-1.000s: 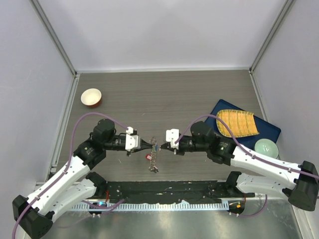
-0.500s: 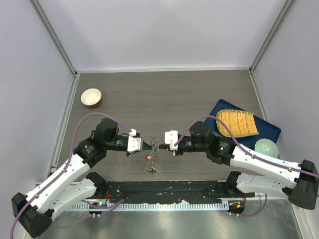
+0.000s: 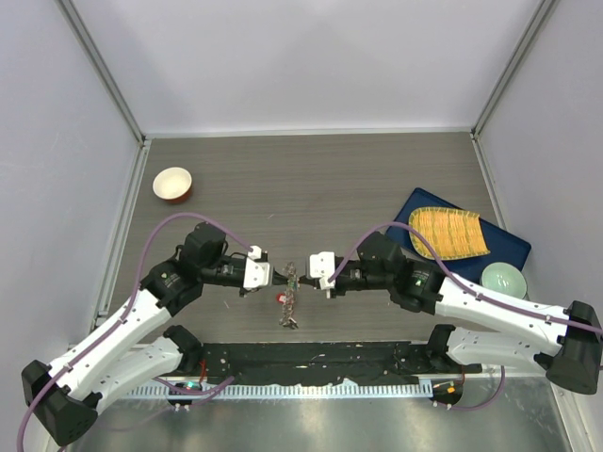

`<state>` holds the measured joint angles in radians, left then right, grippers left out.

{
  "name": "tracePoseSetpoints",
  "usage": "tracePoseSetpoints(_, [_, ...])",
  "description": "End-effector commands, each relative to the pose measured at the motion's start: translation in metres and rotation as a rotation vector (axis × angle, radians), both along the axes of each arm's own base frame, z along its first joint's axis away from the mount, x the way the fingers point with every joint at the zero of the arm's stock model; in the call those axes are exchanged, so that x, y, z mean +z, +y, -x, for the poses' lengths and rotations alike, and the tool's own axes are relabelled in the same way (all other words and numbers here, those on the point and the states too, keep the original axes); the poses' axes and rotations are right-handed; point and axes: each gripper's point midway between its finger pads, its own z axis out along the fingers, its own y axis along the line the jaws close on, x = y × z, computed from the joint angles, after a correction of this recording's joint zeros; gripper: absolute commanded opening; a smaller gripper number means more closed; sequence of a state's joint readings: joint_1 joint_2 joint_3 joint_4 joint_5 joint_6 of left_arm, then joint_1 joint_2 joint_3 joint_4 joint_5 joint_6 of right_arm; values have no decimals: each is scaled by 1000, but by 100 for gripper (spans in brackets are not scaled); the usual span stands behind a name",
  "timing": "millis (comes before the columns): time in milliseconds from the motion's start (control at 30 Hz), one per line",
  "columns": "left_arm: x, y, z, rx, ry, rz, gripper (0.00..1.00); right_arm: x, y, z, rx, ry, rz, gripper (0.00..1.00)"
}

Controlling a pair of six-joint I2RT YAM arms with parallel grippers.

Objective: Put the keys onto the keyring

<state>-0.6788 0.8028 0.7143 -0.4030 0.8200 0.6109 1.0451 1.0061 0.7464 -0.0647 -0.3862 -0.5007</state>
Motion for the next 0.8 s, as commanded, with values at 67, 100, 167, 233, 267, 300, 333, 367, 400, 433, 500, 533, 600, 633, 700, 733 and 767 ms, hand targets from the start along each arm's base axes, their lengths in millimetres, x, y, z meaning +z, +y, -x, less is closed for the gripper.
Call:
tracePoseSetpoints(67, [29, -7, -4, -6, -66, 77, 0, 31, 5, -1, 7, -59, -62, 1])
tracePoseSetpoints(100, [28, -8, -4, -6, -60, 78, 0, 31, 5, -1, 6, -59, -62, 1])
tracePoseSetpoints(167, [29, -8, -3, -11, -59, 83, 0, 30, 5, -2, -1, -62, -56, 1])
tracePoseSetpoints(233, [30, -8, -3, -13, -57, 86, 0, 30, 5, -2, -4, -64, -57, 1])
tracePoseSetpoints(267, [30, -9, -3, -14, -57, 87, 0, 30, 5, -3, -5, -65, -56, 1])
tracePoseSetpoints(300, [30, -8, -3, -12, -59, 89, 0, 29, 5, -3, -7, -64, -55, 1])
tracePoseSetpoints(333, [29, -9, -3, -14, -52, 88, 0, 30, 5, -3, -8, -66, -57, 1])
tracePoseSetpoints(367, [30, -9, -2, -17, -55, 91, 0, 29, 6, -3, -7, -66, -56, 1])
tracePoseSetpoints(400, [29, -9, -2, -19, -52, 91, 0, 29, 6, -3, -8, -66, -57, 1])
tracePoseSetpoints(433, [29, -9, -2, -21, -51, 91, 0, 30, 6, -3, -10, -68, -58, 1])
tracePoseSetpoints(500, [30, -9, -2, -20, -49, 92, 0, 30, 6, -4, -11, -67, -58, 1])
tracePoseSetpoints(533, [30, -9, -1, -21, -50, 93, 0, 28, 6, -4, -10, -64, -54, 1])
tracePoseSetpoints(600, [30, -10, -1, -22, -49, 96, 0, 28, 6, -3, -6, -63, -55, 1])
tracePoseSetpoints(633, [30, -10, -2, -20, -48, 96, 0, 28, 7, -3, -4, -63, -55, 1])
tracePoseSetpoints(700, [31, -10, -1, -25, -49, 100, 0, 29, 7, -2, -4, -63, -55, 1])
tracePoseSetpoints(733, [30, -10, -1, -27, -46, 99, 0, 29, 7, -3, -5, -64, -56, 1])
tracePoseSetpoints(767, [30, -10, 0, -27, -43, 101, 0, 29, 7, -3, -5, -64, -56, 1])
